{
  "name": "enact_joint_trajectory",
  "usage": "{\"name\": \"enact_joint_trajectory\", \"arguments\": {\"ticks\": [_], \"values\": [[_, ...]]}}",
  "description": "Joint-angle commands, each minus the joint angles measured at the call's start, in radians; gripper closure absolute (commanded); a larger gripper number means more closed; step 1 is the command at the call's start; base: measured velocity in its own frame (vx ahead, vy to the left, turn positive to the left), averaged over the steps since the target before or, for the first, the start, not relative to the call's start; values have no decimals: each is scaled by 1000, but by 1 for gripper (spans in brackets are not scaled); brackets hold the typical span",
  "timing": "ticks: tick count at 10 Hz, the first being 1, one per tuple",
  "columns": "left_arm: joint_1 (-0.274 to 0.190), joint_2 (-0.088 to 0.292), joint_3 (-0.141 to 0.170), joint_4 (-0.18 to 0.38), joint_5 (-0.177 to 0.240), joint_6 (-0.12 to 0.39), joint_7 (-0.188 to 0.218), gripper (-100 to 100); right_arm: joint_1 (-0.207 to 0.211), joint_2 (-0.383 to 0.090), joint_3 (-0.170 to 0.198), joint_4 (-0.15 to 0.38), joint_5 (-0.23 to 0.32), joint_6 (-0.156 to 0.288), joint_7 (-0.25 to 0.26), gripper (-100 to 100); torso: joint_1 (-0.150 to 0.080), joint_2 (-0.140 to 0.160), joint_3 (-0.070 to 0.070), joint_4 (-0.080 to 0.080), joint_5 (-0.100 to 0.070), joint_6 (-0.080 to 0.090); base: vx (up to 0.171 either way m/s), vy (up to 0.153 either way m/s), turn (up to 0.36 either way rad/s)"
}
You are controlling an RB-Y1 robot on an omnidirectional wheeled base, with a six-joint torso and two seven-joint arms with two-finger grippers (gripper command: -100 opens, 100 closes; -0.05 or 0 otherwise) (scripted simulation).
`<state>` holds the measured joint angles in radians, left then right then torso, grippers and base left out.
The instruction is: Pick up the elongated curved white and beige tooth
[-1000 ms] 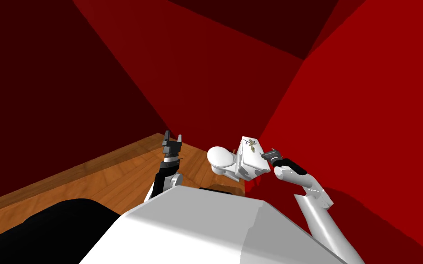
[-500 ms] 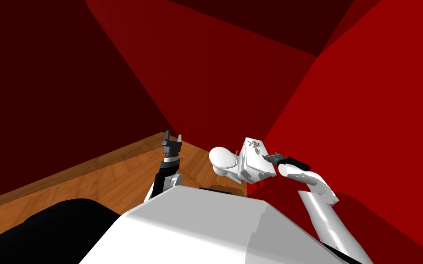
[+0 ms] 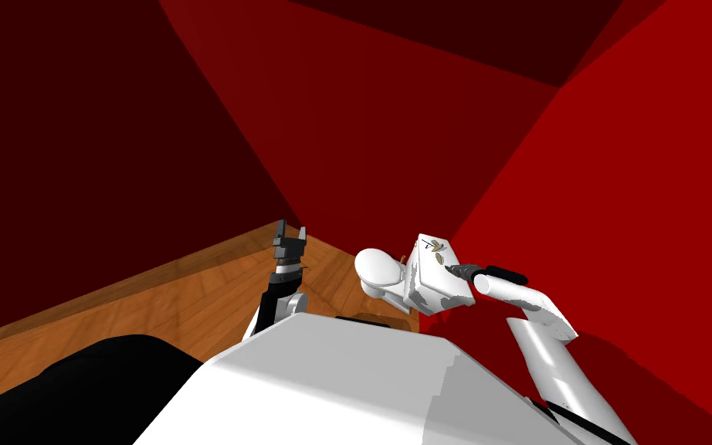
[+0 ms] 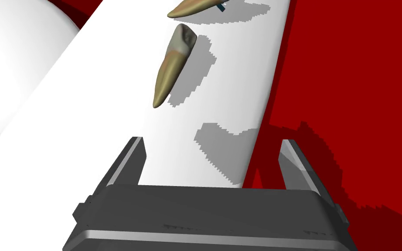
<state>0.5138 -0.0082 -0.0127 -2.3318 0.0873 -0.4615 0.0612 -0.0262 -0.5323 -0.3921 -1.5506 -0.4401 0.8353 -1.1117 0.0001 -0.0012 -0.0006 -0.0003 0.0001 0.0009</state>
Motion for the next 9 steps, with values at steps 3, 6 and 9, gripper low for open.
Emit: {"name": "enact_joint_trajectory", "arguments": {"ticks": [3,6,9], "values": [[0,0,0,0,0,0,0,0,-44,-40,-41,89,-45,103,-86,-100,0,-1,0,0,0,0,29,15,94],[0,0,0,0,0,0,0,0,-61,-57,-59,127,-64,184,-123,-100,0,-2,-1,0,0,0,36,11,90],[0,0,0,0,0,0,0,0,-94,-90,-94,197,-98,268,-192,-100,0,-1,0,0,0,0,34,10,101]]}}
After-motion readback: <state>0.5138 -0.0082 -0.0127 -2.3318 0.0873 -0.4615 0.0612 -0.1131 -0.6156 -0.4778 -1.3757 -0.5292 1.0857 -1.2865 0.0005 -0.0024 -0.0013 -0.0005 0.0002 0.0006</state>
